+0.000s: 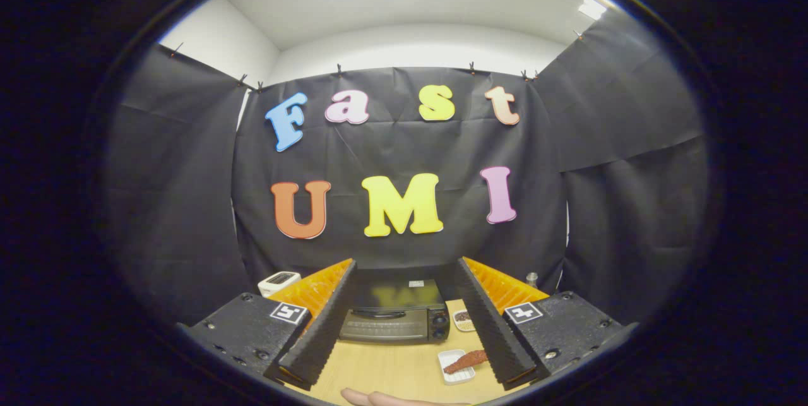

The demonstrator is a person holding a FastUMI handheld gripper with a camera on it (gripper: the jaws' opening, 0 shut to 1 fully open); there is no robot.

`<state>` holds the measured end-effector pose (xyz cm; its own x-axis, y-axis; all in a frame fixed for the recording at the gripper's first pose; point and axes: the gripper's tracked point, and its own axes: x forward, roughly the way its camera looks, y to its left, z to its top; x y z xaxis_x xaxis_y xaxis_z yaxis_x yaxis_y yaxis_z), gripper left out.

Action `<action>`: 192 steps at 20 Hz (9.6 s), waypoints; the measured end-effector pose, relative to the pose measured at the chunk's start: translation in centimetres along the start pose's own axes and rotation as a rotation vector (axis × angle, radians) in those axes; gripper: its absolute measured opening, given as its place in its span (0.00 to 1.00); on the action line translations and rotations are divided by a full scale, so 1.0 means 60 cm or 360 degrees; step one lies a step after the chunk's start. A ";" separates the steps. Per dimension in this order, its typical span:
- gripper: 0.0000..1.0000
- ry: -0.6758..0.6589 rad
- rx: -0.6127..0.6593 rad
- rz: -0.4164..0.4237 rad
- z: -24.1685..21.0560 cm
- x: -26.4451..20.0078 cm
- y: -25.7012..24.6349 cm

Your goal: Open the toaster oven, put the food inside, and close the toaster oven door.

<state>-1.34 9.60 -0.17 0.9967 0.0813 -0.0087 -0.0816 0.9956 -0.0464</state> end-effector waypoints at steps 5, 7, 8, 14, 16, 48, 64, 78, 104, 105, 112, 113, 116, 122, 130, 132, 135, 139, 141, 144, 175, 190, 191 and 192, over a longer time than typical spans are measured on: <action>0.98 0.0017 -0.0006 0.0019 -0.012 0.029 0.021; 0.98 0.0065 -0.0054 0.0062 -0.034 0.063 0.044; 0.98 0.0103 -0.0067 0.0074 -0.049 0.082 0.051; 0.98 0.0271 -0.0123 0.0012 -0.148 0.215 0.066; 0.99 0.0340 -0.0136 -0.0023 -0.188 0.266 0.063; 0.98 0.0933 -0.0178 0.0021 -0.475 0.393 0.067; 0.98 0.1074 -0.0234 0.0111 -0.578 0.242 0.055; 0.98 0.1308 -0.0042 0.0262 -0.628 0.210 0.020; 0.72 0.1581 0.0479 0.0355 -0.596 0.176 -0.368; 0.65 0.1625 0.0580 0.0377 -0.604 0.173 -0.359; 0.09 0.1591 0.0716 0.0420 -0.580 0.163 -0.327; 0.09 0.1560 0.0644 0.0396 -0.567 0.160 -0.325; 0.09 0.1431 0.0414 0.0358 -0.519 0.153 -0.313; 0.09 0.1178 -0.0033 0.0381 -0.438 0.128 -0.227; 0.09 0.0898 -0.0219 0.0484 -0.399 0.137 -0.061; 0.09 0.0854 -0.0184 0.0489 -0.406 0.152 -0.023; 0.09 0.0813 -0.0101 0.0469 -0.427 0.181 0.023; 0.09 0.0751 0.0084 0.0379 -0.454 0.227 0.050; 0.08 0.0733 0.0233 0.0327 -0.469 0.249 0.057; 0.09 0.0666 0.0512 0.0275 -0.479 0.283 0.061; 0.47 0.0577 0.0608 -0.0213 -0.633 0.528 0.015; 0.98 0.0710 0.0044 -0.0106 -0.662 0.235 0.042; 0.98 0.0761 0.0062 -0.0102 -0.676 0.215 0.045; 0.98 0.0807 0.0075 -0.0083 -0.691 0.196 0.050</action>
<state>9.90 11.57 -41.85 0.8708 0.0099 -0.4916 -0.0196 0.9997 -0.0148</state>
